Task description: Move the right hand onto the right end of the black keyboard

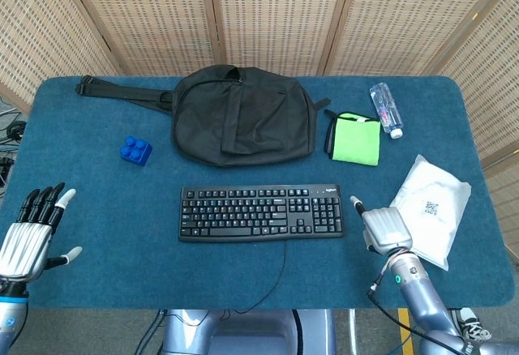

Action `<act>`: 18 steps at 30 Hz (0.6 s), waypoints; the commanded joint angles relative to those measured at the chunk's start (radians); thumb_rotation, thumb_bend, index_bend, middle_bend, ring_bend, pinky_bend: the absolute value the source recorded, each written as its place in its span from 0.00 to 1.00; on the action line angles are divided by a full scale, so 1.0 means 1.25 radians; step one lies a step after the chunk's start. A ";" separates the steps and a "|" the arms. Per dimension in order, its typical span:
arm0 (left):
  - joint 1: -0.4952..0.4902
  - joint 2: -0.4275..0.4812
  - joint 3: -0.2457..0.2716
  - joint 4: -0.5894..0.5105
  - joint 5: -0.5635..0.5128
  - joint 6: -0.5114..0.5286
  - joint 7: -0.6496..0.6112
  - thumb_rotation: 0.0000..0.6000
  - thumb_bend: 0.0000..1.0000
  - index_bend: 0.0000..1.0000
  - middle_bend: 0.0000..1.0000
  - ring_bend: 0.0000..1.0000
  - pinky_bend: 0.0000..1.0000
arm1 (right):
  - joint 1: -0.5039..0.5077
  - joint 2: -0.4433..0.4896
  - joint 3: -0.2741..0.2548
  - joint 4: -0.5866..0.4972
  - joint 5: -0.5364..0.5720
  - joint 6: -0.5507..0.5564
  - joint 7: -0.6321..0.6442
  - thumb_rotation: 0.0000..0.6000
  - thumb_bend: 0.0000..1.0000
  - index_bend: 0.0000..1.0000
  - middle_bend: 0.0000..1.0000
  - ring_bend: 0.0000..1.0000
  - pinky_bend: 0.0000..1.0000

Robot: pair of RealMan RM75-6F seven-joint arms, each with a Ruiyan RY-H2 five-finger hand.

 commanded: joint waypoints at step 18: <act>-0.002 0.000 -0.002 0.002 -0.004 -0.003 -0.002 1.00 0.00 0.00 0.00 0.00 0.00 | 0.111 -0.053 -0.034 0.031 0.128 0.022 -0.050 1.00 0.67 0.00 0.71 0.62 0.46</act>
